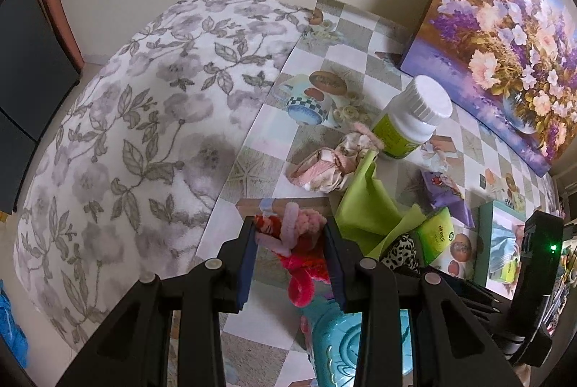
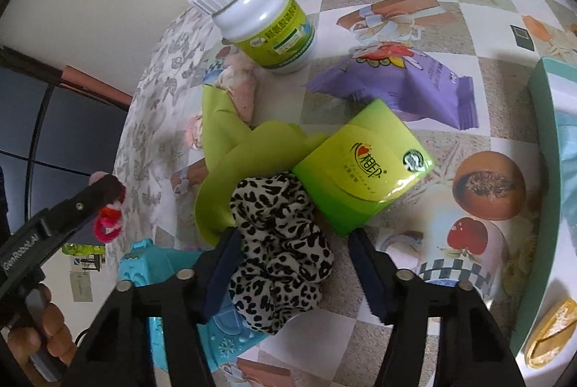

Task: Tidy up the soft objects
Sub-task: 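Grasp the leopard-print scrunchie with the right gripper while the left gripper holds the plush toy, then carry the plush toy and scrunchie over the tray with both grippers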

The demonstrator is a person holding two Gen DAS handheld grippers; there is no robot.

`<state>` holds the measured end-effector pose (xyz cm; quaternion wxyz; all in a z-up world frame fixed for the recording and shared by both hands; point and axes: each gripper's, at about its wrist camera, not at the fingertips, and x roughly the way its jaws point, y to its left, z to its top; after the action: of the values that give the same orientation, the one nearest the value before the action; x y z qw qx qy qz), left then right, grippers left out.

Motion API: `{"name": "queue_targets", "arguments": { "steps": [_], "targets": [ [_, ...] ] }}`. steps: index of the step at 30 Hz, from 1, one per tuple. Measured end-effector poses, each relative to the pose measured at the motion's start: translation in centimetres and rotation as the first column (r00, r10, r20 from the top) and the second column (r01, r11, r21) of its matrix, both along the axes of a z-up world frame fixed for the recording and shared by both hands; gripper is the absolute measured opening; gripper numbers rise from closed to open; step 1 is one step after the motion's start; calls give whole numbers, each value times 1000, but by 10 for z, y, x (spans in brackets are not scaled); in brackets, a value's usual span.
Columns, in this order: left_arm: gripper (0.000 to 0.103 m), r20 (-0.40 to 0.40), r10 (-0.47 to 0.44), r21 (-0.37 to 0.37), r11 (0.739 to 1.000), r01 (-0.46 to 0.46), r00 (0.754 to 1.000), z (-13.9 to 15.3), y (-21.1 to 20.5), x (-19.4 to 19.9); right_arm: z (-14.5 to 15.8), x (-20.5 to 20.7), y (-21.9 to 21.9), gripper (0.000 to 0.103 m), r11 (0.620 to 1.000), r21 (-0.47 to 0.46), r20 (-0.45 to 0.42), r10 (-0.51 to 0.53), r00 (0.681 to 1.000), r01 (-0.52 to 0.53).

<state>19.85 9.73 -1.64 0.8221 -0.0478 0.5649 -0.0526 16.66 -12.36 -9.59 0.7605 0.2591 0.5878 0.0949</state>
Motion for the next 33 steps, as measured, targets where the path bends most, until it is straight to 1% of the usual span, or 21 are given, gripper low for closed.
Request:
{"name": "queue_targets", "arguments": {
  "steps": [4, 6, 7, 9, 13, 16, 19, 23, 27, 30, 33],
  "targets": [
    [37, -8, 2, 0, 1000, -2, 1000, -1, -1, -2, -1, 0, 0, 43, 1000, 10, 1, -1, 1000, 1],
    [37, -7, 2, 1, 1000, -2, 1000, 0, -2, -3, 0, -2, -2, 33, 1000, 19, 9, -7, 1000, 7],
    [37, -7, 2, 1, 1000, -2, 1000, 1, -2, -3, 1, -2, -4, 30, 1000, 19, 13, -8, 1000, 7],
    [37, -5, 3, -2, 1000, -3, 1000, 4, -3, -5, 3, -4, -5, 14, 1000, 1, 18, -10, 1000, 10],
    [37, -1, 13, -10, 1000, -13, 1000, 10, -5, -9, 4, -8, -13, 12, 999, 7, 19, -32, 999, 32],
    [37, 2, 20, -14, 1000, -20, 1000, 17, -7, -13, 11, -12, -18, 11, 999, 12, 32, -43, 999, 43],
    [37, 18, 24, -15, 1000, -24, 1000, 26, -11, -18, 25, -18, -24, 11, 998, 22, 65, -56, 996, 55],
    [37, 58, 14, -18, 1000, -13, 998, 46, -22, -27, 53, -31, -37, 11, 997, 17, 120, -78, 990, 76],
    [37, 97, -12, -32, 999, 15, 995, 65, -44, -38, 85, -52, -59, 11, 992, -28, 179, -117, 977, 124],
    [37, 118, -56, -51, 997, 62, 991, 74, -70, -49, 107, -71, -81, 11, 981, -87, 213, -154, 965, 176],
    [37, 121, -107, -70, 991, 116, 987, 77, -101, -58, 122, -88, -104, 11, 967, -130, 235, -186, 954, 221]
  ]
}}
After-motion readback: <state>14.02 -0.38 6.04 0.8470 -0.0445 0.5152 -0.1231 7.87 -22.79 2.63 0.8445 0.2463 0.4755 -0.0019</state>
